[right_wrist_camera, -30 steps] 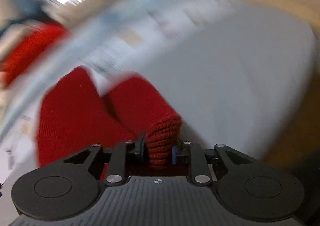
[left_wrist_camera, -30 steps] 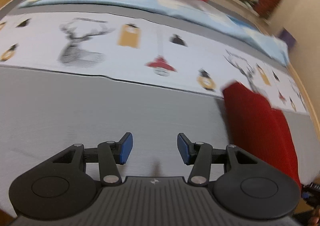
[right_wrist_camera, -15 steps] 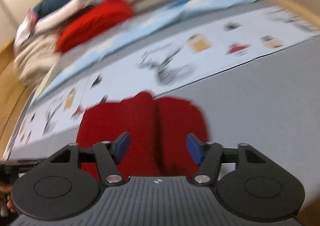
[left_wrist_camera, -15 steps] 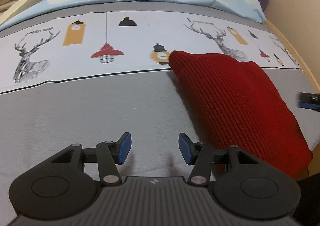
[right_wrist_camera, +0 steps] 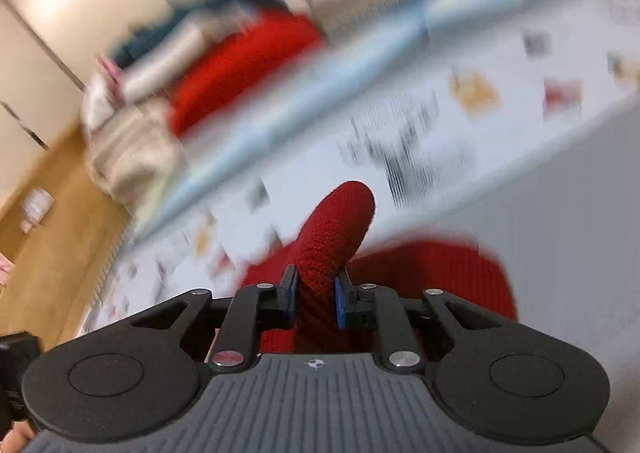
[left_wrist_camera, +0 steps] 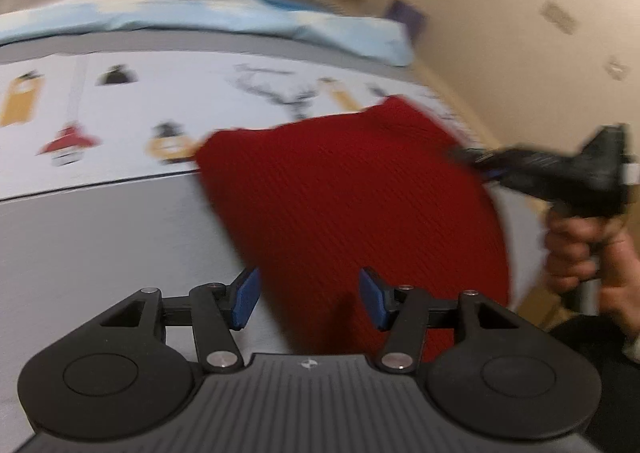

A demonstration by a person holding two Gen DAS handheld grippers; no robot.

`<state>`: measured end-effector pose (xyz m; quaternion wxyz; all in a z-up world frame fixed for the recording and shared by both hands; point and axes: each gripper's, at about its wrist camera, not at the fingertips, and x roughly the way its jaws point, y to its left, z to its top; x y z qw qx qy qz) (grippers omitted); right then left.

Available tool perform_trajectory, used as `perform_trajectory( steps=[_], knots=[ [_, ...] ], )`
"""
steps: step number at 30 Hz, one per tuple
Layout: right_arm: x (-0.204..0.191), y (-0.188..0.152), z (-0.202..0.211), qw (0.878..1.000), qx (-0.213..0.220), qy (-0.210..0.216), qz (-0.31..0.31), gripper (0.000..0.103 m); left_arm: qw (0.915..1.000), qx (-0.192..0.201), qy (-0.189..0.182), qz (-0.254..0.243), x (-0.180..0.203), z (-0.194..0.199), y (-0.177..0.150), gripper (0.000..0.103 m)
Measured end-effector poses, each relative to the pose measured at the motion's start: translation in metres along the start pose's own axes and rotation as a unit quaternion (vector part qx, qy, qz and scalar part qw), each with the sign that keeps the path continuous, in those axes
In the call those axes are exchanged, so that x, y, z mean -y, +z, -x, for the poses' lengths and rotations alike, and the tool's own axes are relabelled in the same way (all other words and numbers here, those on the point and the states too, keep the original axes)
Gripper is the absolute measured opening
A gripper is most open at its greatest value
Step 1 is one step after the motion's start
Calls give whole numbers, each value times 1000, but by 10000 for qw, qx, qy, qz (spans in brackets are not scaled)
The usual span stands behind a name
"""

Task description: Fold small clothes

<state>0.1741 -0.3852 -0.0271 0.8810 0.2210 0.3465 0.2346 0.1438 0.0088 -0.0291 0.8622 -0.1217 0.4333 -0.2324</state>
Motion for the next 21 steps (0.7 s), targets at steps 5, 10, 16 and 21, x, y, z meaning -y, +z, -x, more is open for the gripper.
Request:
perform_trajectory(
  steps=[5, 10, 16, 21],
  knots=[
    [20, -17, -22, 9882, -810, -1263, 299, 19, 9945, -664, -309, -752, 42, -40, -14, 60],
    [9, -35, -43, 9779, -1032, -1460, 1081, 24, 9656, -1213, 383, -2270, 71, -62, -47, 63],
    [7, -32, -26, 9794, -840, -1666, 774, 53, 9790, -1329, 264, -1524, 51, -57, -46, 65],
    [23, -37, -15, 9827, -939, -1534, 446, 76, 9934, -1115, 157, 224, 2, -55, -20, 88]
  ],
)
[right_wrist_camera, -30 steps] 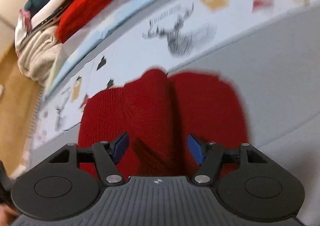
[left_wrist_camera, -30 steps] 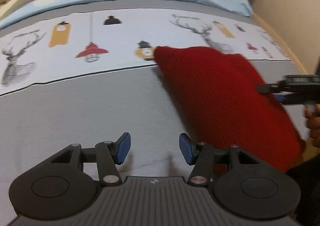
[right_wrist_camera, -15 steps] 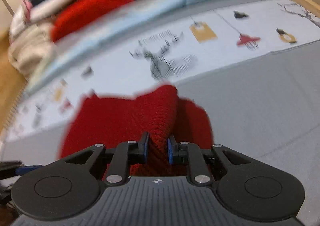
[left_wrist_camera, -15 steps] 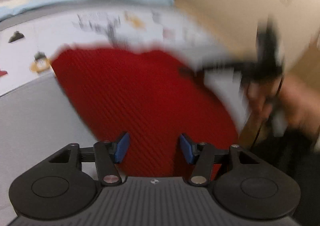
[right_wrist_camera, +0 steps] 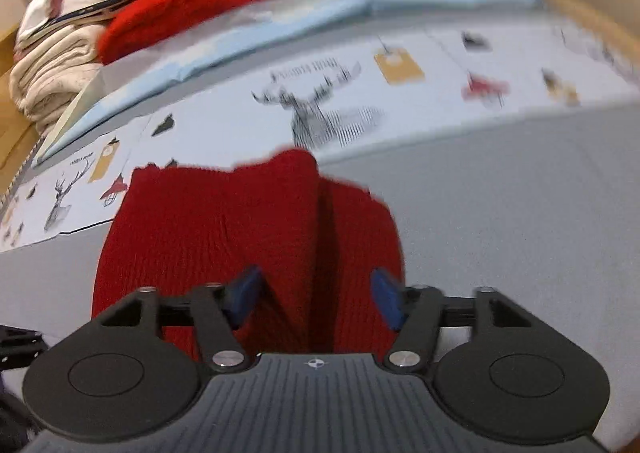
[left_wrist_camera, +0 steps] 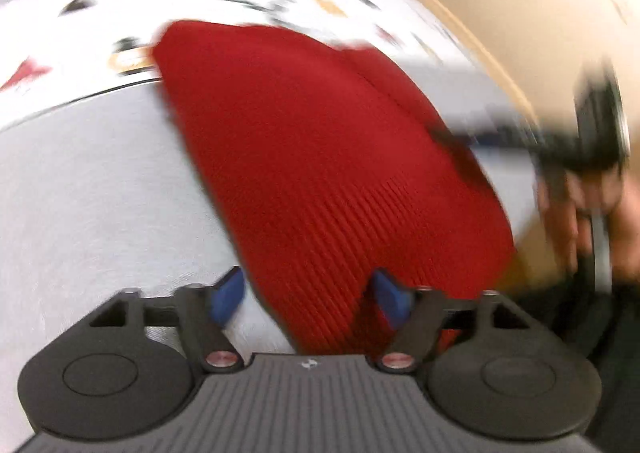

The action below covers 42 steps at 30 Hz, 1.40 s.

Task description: Fold small clothes

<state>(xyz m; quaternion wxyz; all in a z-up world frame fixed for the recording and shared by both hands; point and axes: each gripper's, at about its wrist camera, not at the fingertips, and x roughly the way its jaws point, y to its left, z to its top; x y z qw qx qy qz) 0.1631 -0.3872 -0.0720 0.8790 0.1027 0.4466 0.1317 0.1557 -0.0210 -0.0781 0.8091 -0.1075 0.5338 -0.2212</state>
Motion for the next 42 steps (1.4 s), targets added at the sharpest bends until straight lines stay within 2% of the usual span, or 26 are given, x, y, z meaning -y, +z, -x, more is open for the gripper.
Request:
perform_trajectory(
  steps=[2, 4, 9, 11, 15, 20, 24, 29, 31, 32, 34, 36, 37, 39, 42],
  knots=[
    [19, -4, -7, 9976, -334, 237, -561, 80, 9977, 131, -48, 663, -19, -3, 8, 90],
    [36, -7, -10, 9913, -526, 516, -1095, 80, 9941, 128, -81, 1075, -30, -11, 14, 94],
    [53, -9, -19, 9800, -801, 830, -1620, 85, 9878, 114, -268, 1531, -38, -27, 21, 95],
    [53, -8, -22, 9789, -844, 887, -1634, 86, 9871, 117, -288, 1569, -38, -30, 25, 97],
    [53, -6, -31, 9778, -1019, 932, -1576, 97, 9854, 145, -323, 1665, -38, -38, 30, 99],
    [58, -7, -39, 9744, -1172, 982, -1648, 102, 9811, 149, -469, 1869, -38, -38, 25, 102],
    [56, -7, -46, 9726, -1261, 1049, -1648, 102, 9742, 125, -663, 2154, -40, -54, 28, 103],
    [48, -7, -52, 9735, -1303, 1010, -1588, 102, 9673, 166, -600, 2460, -39, -66, 31, 103],
    [41, -7, -52, 9771, -1257, 943, -1435, 100, 9680, 203, -513, 2446, -35, -66, 34, 103],
    [37, -6, -52, 9787, -1218, 944, -1356, 95, 9689, 243, -463, 2417, -34, -64, 35, 100],
    [30, -4, -51, 9821, -1097, 965, -1193, 88, 9707, 359, -341, 2354, -31, -58, 38, 87],
    [23, -2, -49, 9861, -974, 905, -1000, 80, 9749, 538, -205, 2152, -26, -44, 44, 70],
    [20, -1, -49, 9873, -919, 902, -934, 78, 9784, 660, -107, 1956, -23, -36, 48, 67],
    [12, 4, -47, 9902, -752, 865, -799, 66, 9820, 893, 84, 1663, -20, -20, 54, 64],
    [-1, 14, -49, 9899, -504, 1032, -835, 52, 9816, 1168, 454, 1438, -27, 2, 58, 63]
  ],
)
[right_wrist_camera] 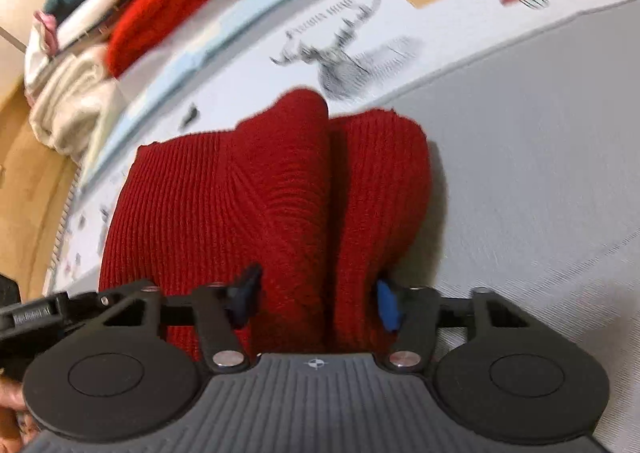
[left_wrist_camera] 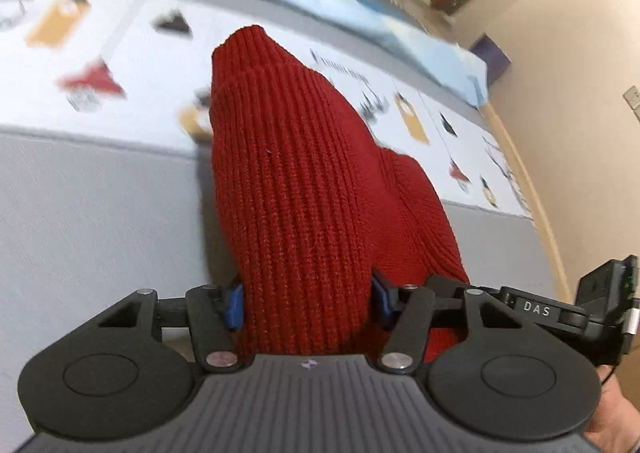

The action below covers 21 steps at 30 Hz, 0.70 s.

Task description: Fold small clothes

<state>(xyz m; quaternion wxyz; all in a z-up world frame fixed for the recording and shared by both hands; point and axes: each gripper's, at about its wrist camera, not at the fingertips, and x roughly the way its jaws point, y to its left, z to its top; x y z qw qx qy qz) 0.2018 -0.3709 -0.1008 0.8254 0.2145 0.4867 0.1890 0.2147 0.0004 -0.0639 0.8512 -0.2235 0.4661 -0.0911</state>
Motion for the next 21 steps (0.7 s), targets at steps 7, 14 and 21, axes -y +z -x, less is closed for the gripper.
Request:
perform_trajectory(
  steps=[7, 14, 21],
  knots=[
    [-67, 7, -46, 9985, 155, 382, 370, 42, 9964, 587, 604, 61, -53, 51, 30, 63],
    [-131, 4, -79, 9937, 231, 644, 886, 28, 9912, 626, 1139, 265, -101, 81, 47, 68],
    [-142, -1, -86, 9938, -27, 247, 1087, 29, 9940, 348, 1029, -116, -109, 105, 25, 74]
  ],
)
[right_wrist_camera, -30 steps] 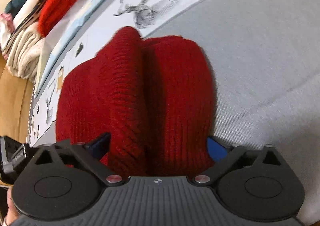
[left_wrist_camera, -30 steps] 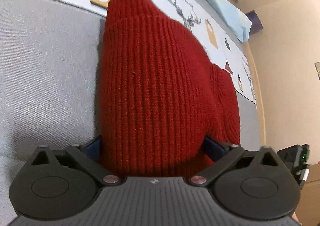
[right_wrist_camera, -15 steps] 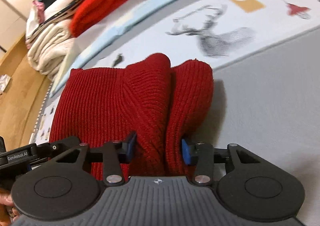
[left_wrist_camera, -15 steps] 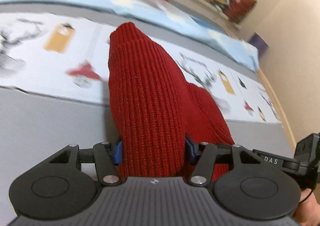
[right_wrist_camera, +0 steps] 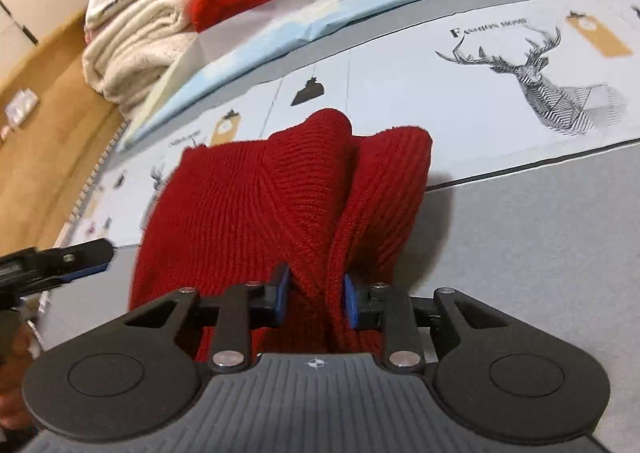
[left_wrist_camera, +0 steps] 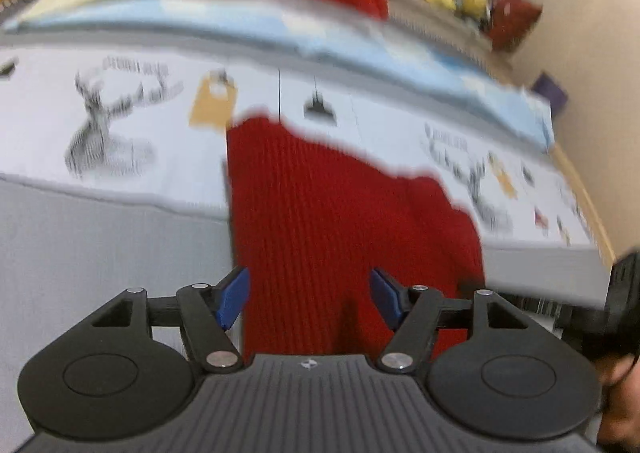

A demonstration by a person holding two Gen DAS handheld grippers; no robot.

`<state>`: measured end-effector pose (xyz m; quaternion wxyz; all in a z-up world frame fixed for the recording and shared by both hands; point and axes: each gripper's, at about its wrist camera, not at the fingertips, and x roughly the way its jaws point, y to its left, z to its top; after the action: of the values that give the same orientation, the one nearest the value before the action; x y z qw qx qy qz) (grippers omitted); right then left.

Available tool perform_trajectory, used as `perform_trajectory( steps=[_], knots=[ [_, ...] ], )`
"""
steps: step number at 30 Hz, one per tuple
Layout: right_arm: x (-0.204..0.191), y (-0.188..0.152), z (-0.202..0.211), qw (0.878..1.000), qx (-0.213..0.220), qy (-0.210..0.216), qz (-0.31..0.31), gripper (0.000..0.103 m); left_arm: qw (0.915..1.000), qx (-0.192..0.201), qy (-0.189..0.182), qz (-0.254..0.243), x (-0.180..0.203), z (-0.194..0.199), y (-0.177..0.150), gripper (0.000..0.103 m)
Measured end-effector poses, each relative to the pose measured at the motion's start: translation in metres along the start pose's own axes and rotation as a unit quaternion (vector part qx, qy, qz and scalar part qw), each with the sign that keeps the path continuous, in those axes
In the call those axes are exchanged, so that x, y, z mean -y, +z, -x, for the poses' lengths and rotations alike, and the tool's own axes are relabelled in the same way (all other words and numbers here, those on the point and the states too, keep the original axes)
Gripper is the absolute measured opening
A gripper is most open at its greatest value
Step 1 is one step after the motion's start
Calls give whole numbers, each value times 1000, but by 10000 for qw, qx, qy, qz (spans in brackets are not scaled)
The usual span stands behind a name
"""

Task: Fold small clothes
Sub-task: 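Open both grippers and lift them away from the sweater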

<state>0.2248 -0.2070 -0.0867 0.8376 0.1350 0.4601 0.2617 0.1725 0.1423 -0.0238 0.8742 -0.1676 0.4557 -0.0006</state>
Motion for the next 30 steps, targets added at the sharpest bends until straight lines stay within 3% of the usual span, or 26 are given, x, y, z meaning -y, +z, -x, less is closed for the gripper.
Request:
perform_trajectory(
  steps=[2, 3, 7, 10, 12, 14, 16, 18, 20, 22, 25, 27, 30],
  knots=[
    [-1, -3, 2, 10000, 8, -51, -69, 29, 9983, -552, 153, -131, 1, -17, -18, 81],
    [-3, -5, 4, 9999, 15, -130, -46, 30, 9975, -605, 285, -222, 3, -21, -26, 86],
    [-14, -12, 8, 9986, 83, -517, 33, 43, 9951, -186, 595, -763, 17, 3, -41, 82],
    [-30, -16, 30, 9960, 468, -703, 293, 49, 9916, -107, 518, -1177, 24, 17, -59, 82],
    [-36, -18, 41, 9959, 561, -590, 401, 67, 9866, -480, 712, -1384, 25, 6, -71, 83],
    [-35, -22, 38, 9963, 196, -678, 495, 76, 9776, -676, 1093, -1665, 28, -2, -87, 87],
    [-29, -34, 21, 9876, -638, -1221, 756, 78, 9740, -382, 1268, -1836, 35, 15, -94, 87],
    [-29, -45, 25, 9806, -755, -1500, 1016, 78, 9681, 130, 1397, -2077, 45, 40, -102, 94],
    [-45, -48, 46, 9772, -343, -1564, 1392, 77, 9629, 678, 1445, -2178, 55, 67, -109, 103],
    [-61, -55, 74, 9728, 232, -1539, 1714, 80, 9665, 1001, 1337, -1949, 61, 92, -114, 102],
    [-71, -69, 116, 9689, 960, -1490, 1726, 95, 9695, 1243, 1267, -1689, 70, 126, -122, 102],
    [-74, -80, 140, 9678, 1258, -1475, 1605, 102, 9685, 1473, 1156, -1640, 78, 150, -133, 102],
    [-70, -95, 169, 9747, 1319, -1212, 1335, 102, 9705, 1759, 875, -1395, 89, 183, -153, 102]
  ],
)
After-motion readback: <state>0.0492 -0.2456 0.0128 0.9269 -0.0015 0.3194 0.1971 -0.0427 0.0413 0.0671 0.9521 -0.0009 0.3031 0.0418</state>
